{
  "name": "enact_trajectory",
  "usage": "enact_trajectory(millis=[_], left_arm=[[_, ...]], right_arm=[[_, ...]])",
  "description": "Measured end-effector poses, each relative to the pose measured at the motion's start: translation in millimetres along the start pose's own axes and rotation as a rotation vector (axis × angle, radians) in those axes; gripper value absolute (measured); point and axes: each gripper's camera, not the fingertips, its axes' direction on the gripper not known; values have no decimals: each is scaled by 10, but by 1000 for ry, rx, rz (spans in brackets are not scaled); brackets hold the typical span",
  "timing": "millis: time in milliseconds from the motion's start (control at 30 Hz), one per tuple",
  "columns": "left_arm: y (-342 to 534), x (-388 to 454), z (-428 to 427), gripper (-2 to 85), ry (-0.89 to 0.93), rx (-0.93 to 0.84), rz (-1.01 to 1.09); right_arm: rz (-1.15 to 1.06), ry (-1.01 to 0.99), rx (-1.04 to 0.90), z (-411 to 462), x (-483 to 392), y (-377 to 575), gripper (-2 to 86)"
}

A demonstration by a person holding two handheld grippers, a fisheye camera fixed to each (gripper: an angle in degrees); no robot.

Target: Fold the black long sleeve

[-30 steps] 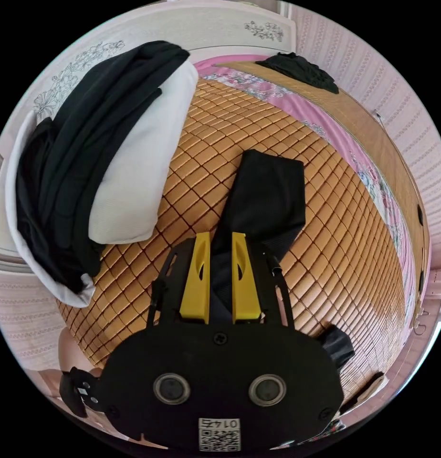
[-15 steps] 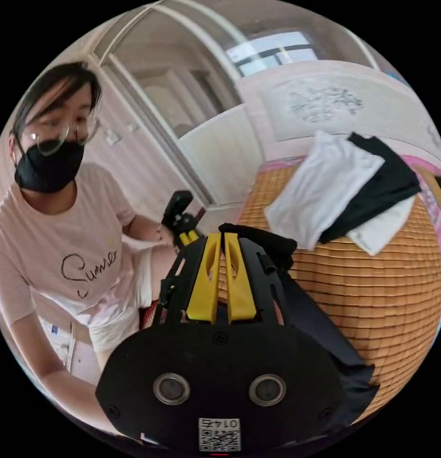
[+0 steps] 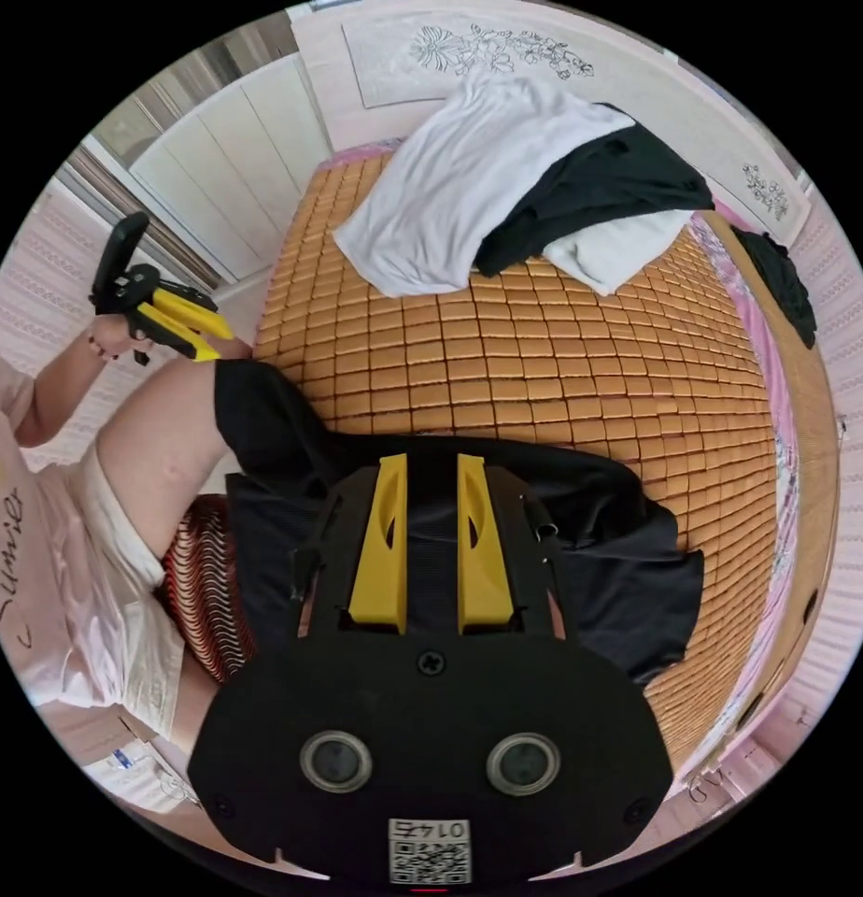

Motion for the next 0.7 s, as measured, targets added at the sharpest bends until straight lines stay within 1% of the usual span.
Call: enact_trajectory(millis=[100, 133, 200, 233, 267, 333, 400, 433, 533, 633, 700], left_arm=[[-103, 166, 276, 96, -83, -117, 93], [-127, 256, 381, 100, -127, -182, 131], [-148, 382, 523, 94, -175, -255, 189], [-164, 447, 627, 82, -220, -307, 226], [-172, 472, 675, 76, -246, -327, 241], [-177, 555, 743, 40, -348, -355, 302], [-145, 549, 711, 7, -348, -342, 299], [-111, 531, 646, -1, -307, -314, 285], [-43, 459, 367, -6, -271, -233, 235], [-57, 318, 34, -3, -326, -162, 212], [-126, 169, -121, 8, -392, -98, 177]], right_arm=[[-1, -13, -59, 196, -103, -131, 92], [13, 14, -85, 276, -125, -170, 92], [25, 62, -116, 411, -129, -205, 81], [56, 49, -121, 460, -101, -228, 71], [72, 26, -83, 419, -76, -251, 51], [91, 17, -109, 418, -33, -305, 16], [87, -5, -87, 357, -14, -341, 5], [86, 4, -51, 268, -4, -362, 1], [115, 31, 68, 2, 78, -428, -1], [210, -30, 159, -73, 197, -546, 0], [253, -32, 155, -7, 221, -626, 3]])
